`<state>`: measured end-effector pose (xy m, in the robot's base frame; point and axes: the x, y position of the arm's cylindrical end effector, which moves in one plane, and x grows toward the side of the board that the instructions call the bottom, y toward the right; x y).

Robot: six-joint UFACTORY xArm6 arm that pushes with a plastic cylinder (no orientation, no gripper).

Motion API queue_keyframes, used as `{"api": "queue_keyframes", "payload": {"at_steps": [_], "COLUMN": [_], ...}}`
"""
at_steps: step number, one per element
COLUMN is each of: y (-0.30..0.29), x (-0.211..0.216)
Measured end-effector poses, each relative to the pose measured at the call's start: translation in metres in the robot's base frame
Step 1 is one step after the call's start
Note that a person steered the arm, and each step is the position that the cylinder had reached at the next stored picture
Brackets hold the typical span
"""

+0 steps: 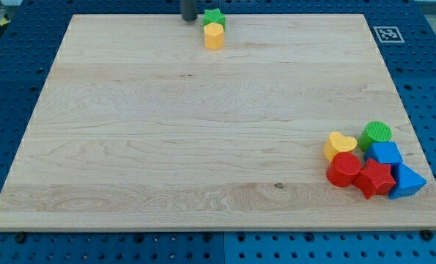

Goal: Place the green star above the yellow heart

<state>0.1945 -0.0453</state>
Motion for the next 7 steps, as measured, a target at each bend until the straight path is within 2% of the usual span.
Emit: {"api": "queue_keyframes", "payload": {"at_steps": [2, 4, 7], "y": [0.040, 0.097, 0.117], "x": [0.029, 0.092, 0.057]}}
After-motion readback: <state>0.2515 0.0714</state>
